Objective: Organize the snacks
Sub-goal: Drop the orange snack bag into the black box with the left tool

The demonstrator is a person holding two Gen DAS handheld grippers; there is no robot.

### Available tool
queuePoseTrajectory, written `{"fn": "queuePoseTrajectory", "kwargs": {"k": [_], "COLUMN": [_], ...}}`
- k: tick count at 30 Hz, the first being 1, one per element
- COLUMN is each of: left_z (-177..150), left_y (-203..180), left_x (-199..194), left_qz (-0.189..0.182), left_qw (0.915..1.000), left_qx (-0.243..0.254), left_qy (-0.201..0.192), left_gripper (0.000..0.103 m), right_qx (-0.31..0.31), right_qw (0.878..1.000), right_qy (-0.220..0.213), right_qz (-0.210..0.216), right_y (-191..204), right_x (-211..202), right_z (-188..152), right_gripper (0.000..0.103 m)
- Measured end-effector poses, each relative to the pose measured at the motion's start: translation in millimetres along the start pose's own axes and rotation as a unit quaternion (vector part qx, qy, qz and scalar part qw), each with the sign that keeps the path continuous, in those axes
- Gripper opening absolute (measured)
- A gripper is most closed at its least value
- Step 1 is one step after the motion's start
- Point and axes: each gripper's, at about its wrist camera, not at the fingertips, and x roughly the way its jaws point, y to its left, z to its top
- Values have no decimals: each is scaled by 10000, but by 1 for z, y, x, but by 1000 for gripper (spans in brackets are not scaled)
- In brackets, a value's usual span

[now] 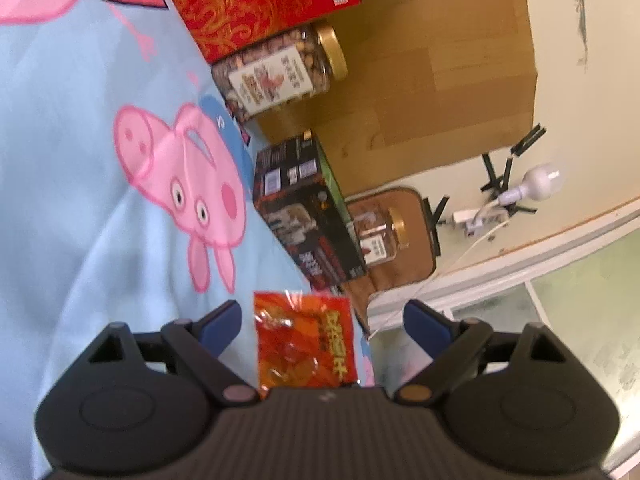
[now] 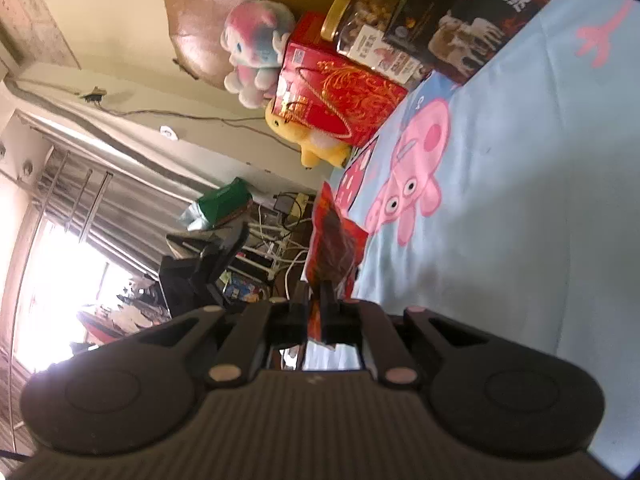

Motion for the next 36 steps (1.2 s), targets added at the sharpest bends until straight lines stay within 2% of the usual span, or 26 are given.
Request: {"fn": "queuePoseTrajectory", "kwargs": {"k": [4, 9, 11, 13, 16, 18, 21, 24, 26, 27, 28, 29, 30, 31, 32, 34, 36], "left_z": [2, -3, -7, -9, -7, -1, 17, 40, 57, 64, 71, 76, 79, 80, 79, 77, 72], "left_y": [4, -2, -10, -17, -29, -41, -66, -88, -98, -100, -100, -98, -96, -97, -99, -102, -102], "left_x": [-5, 14, 26, 43, 70, 87, 121, 160, 190, 203, 217, 226, 231, 232, 232, 227, 221], "left_qz": [-155, -570, -655, -674, -672, -649, -625, -452, -177, 23, 342, 605, 763, 783, 812, 852, 795], "left_qw": [9998, 9979, 9968, 9955, 9933, 9916, 9881, 9852, 9830, 9819, 9803, 9790, 9779, 9766, 9750, 9728, 9721], "left_qx": [-125, -140, 4, 112, 237, 419, 783, 1112, 1377, 1502, 1612, 1651, 1681, 1782, 1885, 2019, 2072], "left_qy": [-15, 288, 449, 651, 914, 1039, 1164, 1223, 1198, 1157, 1091, 1033, 984, 910, 847, 746, 759], "left_gripper": [91, 91, 83, 66, 45, 40, 39, 41, 42, 45, 45, 45, 42, 45, 47, 55, 55], "right_qx": [278, 540, 635, 642, 590, 568, 449, 103, -301, -602, -912, -1342, -1711, -1940, -2071, -2088, -2012], "right_qw": [9993, 9967, 9950, 9943, 9943, 9942, 9943, 9942, 9915, 9873, 9805, 9656, 9466, 9269, 9170, 9207, 9232], "right_qy": [-105, -215, -247, -286, -389, -491, -724, -1019, -1259, -1375, -1469, -1591, -1676, -1786, -1911, -2042, -2142], "right_qz": [231, 570, 723, 806, 796, 774, 636, 336, -122, -529, -937, -1556, -2159, -2672, -2823, -2587, -2478], "right_y": [-6, -9, -10, -10, -10, -11, -6, 5, 14, 20, 24, 29, 33, 35, 35, 32, 27], "right_x": [-8, -17, -20, -25, -32, -39, -51, -57, -56, -52, -47, -39, -32, -27, -26, -33, -39], "right_z": [4, 12, 15, 19, 29, 40, 65, 96, 122, 135, 144, 153, 157, 159, 158, 151, 141], "right_gripper": [8, 8, 8, 8, 8, 8, 8, 8, 8, 11, 13, 19, 30, 32, 32, 32, 32]}}
